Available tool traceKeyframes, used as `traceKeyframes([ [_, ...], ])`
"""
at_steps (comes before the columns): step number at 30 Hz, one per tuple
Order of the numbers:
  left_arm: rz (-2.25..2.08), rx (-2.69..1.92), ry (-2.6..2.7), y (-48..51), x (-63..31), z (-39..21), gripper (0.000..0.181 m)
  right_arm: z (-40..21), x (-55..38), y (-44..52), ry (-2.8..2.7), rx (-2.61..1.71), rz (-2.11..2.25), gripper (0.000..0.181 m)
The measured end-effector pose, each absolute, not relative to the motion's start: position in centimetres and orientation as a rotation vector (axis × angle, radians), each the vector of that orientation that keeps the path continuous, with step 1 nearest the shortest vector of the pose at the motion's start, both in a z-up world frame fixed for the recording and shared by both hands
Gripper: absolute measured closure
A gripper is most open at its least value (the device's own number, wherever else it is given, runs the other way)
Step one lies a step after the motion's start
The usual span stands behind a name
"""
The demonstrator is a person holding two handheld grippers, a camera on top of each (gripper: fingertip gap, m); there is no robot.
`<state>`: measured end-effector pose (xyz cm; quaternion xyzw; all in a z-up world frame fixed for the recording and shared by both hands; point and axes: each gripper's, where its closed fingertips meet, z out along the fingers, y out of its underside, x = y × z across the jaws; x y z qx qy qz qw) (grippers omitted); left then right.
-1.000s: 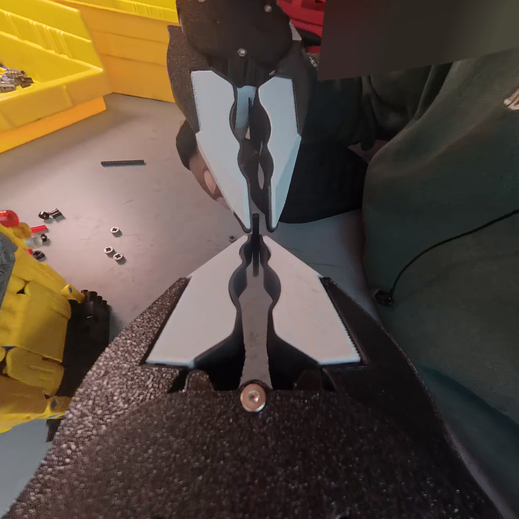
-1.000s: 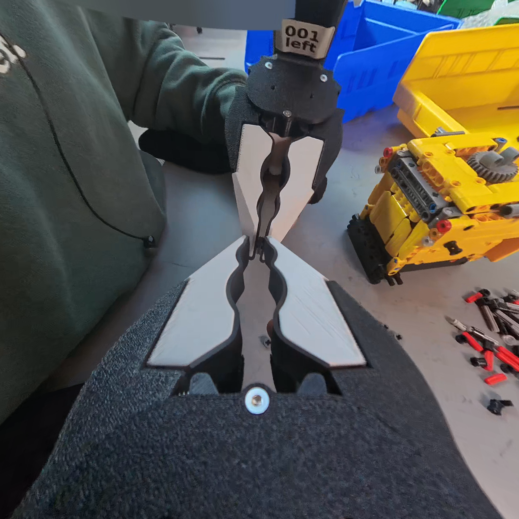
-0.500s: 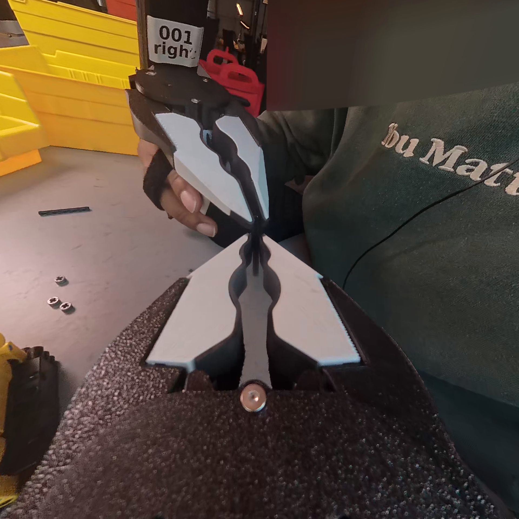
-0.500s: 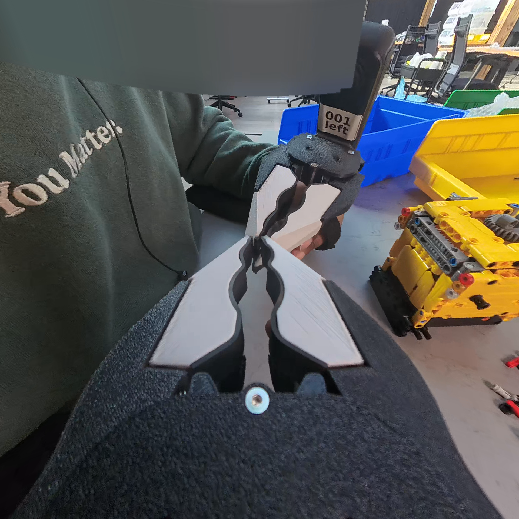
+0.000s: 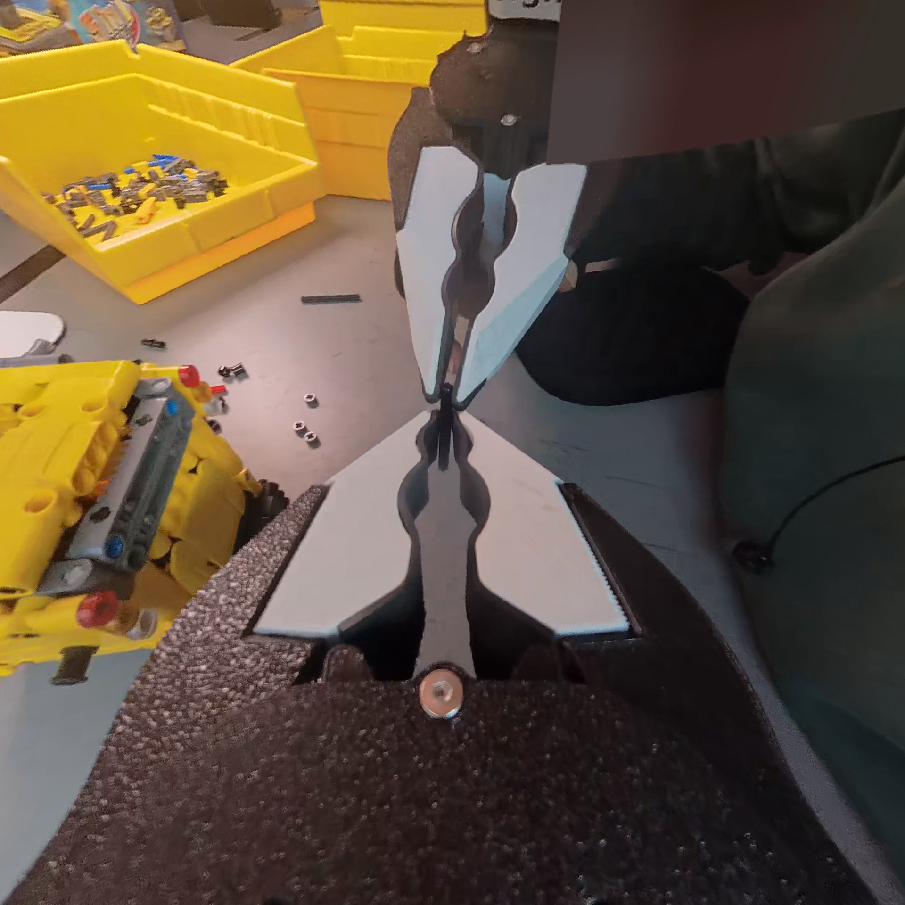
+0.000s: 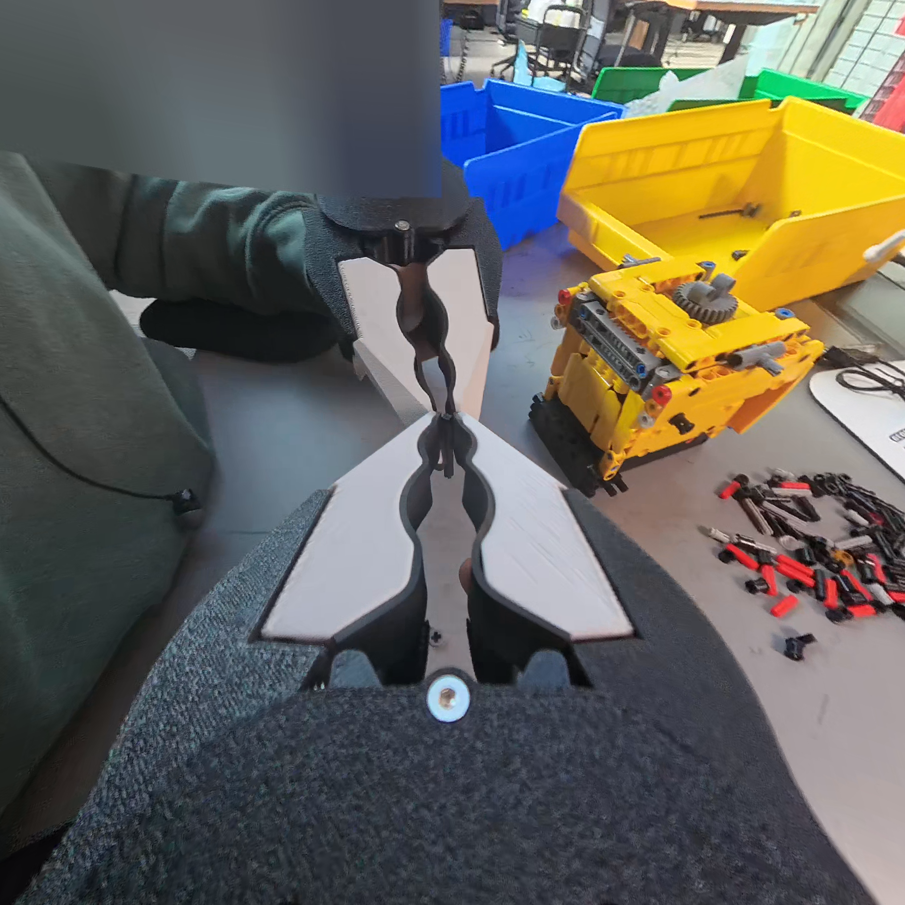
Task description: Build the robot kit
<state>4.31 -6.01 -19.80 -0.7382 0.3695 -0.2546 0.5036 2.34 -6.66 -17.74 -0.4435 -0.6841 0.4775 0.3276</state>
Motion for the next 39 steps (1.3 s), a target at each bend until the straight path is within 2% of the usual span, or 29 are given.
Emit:
traceKeyframes([
  [13, -0.469, -2.004, 0.966, -5.5, 3.5, -24.5, 0.178, -22.4, 2.0, -6.0, -1.904, -1.295, 1.095, 0.177],
  [31, -0.502, -2.043, 0.961, -5.7, 3.7, -24.9, 0.178, -22.8, 2.3, -6.0, -1.935, -1.315, 1.058, 0.177],
  [35, -0.518, -2.051, 0.960, -5.9, 4.3, -25.0, 0.178, -21.8, 4.3, -5.3, -2.019, -1.285, 1.090, 0.170],
  [39, -0.540, -2.060, 0.959, -6.0, 4.9, -25.0, 0.178, -23.3, 7.3, -4.2, -2.201, -1.296, 0.970, 0.165],
])
